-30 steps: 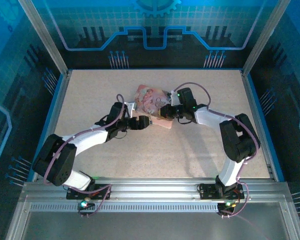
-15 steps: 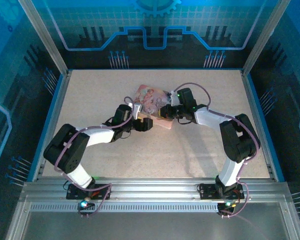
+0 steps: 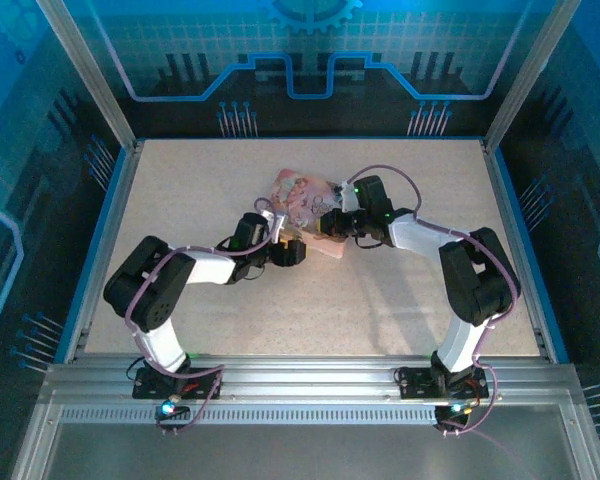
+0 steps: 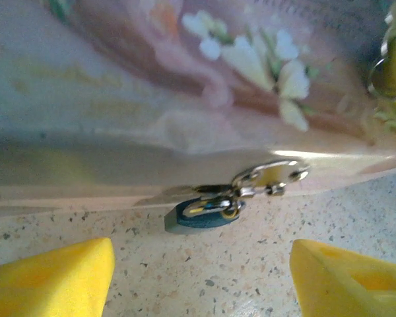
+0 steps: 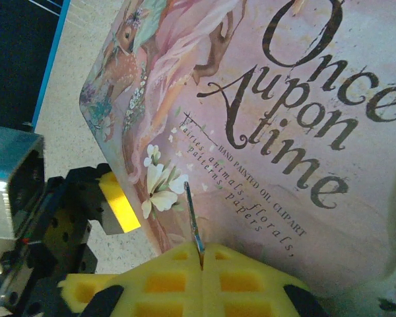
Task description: Unlock a padlock with a key
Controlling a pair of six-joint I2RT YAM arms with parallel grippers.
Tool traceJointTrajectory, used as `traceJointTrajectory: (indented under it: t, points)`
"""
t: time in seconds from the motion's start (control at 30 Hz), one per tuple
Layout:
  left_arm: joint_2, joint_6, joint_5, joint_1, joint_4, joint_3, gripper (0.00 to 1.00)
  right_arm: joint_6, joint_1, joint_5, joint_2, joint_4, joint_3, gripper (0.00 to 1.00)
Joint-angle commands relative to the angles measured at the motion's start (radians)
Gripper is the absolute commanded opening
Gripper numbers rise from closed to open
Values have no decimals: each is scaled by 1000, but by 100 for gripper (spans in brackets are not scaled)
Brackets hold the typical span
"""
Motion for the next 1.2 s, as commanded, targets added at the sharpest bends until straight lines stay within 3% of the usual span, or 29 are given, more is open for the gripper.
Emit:
traceJointTrajectory:
  t: [0.0,0.47,0.8,1.17]
  points:
    - [25,17,29,-9,49,27,71,10,28,26,41,-135,-14,0]
    - [65,-1,37,-15,68,59,64,12,36,22,49,-132,-6,0]
    - [72,-22,50,-26,68,72,52,15,40,16,55,-126,-1,0]
    - [85,-42,33,-42,73,73,50,16,43,11,59,-122,2,0]
